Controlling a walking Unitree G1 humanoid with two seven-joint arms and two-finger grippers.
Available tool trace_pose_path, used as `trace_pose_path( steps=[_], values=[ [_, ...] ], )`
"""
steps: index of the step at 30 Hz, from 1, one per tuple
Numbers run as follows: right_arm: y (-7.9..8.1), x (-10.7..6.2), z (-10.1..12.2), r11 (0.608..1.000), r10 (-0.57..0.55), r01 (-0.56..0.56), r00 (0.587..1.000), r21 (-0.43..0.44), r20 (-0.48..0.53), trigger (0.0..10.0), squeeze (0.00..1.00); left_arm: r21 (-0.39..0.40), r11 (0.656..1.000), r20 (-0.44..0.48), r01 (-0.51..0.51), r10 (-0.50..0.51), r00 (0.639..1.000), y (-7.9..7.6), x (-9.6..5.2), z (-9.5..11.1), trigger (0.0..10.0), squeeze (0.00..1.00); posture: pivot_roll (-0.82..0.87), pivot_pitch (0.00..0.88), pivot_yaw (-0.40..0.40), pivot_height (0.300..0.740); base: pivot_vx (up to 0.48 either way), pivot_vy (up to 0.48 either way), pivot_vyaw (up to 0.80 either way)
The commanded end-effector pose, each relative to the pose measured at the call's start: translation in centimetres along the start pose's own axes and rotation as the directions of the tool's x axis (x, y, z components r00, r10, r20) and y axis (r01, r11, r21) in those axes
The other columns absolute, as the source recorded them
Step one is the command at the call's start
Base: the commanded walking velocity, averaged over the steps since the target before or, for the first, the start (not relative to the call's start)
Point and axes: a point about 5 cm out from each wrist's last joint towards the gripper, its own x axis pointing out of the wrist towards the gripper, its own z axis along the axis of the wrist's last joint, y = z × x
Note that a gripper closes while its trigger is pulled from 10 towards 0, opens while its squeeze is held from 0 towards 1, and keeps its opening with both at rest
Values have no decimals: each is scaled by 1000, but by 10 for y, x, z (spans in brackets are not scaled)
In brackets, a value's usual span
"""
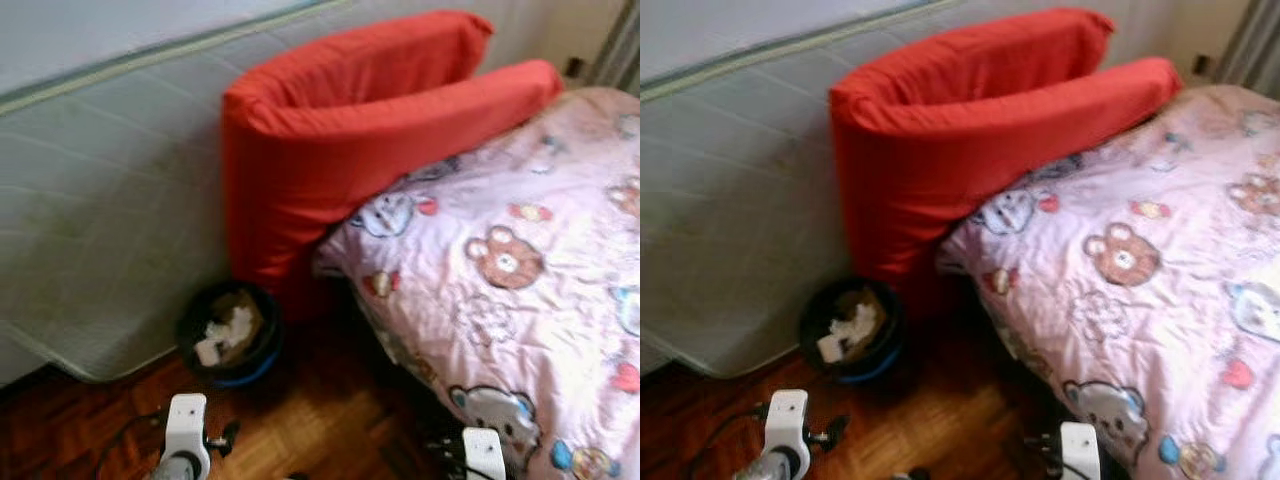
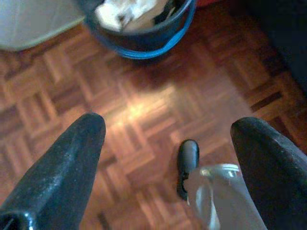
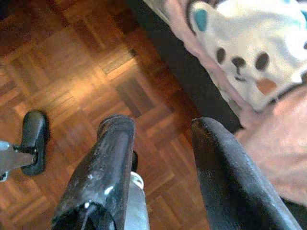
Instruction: Clean up the room
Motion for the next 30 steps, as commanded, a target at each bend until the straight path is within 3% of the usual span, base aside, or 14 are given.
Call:
trace_pose_path(
  steps=[1, 9, 19, 30],
  values=[
    [5, 0, 2, 1000, 14, -14, 1000, -4, 3, 10000, 0, -17, 1000, -24, -25, 25, 999, 5, -2, -4, 10000, 0, 63, 47, 44, 740, 0, 0, 800],
    [3, 1, 5, 1000, 12, -12, 1000, -19, 6, 10000, 0, -20, 999, -42, -28, 27, 999, 4, -1, -6, 10000, 0, 62, 28, 35, 740, 0, 0, 800],
    [3, 1, 2, 998, 23, -24, 1000, -54, -3, 10000, 0, -31, 999, -107, -42, 39, 994, 5, -9, -26, 10000, 0, 69, 12, 17, 740, 0, 0, 800],
    [6, 1, 2, 997, 32, -32, 999, -73, -7, 10000, 0, -28, 999, -113, -40, 37, 993, 3, -9, -28, 10000, 0, 74, 24, 20, 740, 0, 0, 800]
  ],
)
